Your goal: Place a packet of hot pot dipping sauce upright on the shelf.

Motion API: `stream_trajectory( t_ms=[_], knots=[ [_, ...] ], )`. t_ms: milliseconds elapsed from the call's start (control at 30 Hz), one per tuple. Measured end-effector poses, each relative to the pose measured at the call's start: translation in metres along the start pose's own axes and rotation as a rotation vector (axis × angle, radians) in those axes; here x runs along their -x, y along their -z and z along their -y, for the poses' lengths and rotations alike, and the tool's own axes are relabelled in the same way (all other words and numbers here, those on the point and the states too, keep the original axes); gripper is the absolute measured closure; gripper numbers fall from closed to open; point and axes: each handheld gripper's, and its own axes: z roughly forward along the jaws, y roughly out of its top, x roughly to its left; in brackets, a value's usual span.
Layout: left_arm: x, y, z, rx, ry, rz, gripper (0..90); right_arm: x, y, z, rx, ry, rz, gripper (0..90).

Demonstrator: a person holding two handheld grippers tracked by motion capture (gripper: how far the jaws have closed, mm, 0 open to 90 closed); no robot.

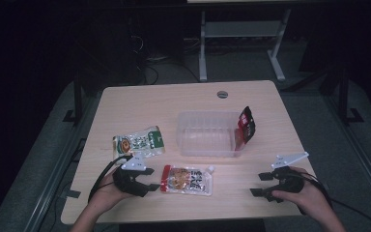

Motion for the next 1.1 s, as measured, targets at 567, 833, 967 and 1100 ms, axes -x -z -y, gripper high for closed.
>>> stream_trajectory(
  t_ms=[567,833,967,1100],
  knots=[
    [-0.031,-0.039,-0.046,0.016,0.008,-0.020,89.7,0.003,-0.005,-0.002,-0.009,0.018,-0.020,22.9],
    [-0.039,-0.072,-0.053,-0.047,0.009,-0.005,89.7,0.006,-0.003,-0.001,-0.009,0.020,-0.022,22.9],
    [-0.039,-0.077,-0.050,-0.086,-0.008,-0.015,89.7,0.007,-0.003,0.000,-0.008,0.020,-0.028,23.0],
    [-0.042,-0.076,-0.048,-0.098,-0.002,0.002,89.8,0.007,-0.002,-0.001,-0.002,0.024,-0.031,23.0]
  ],
)
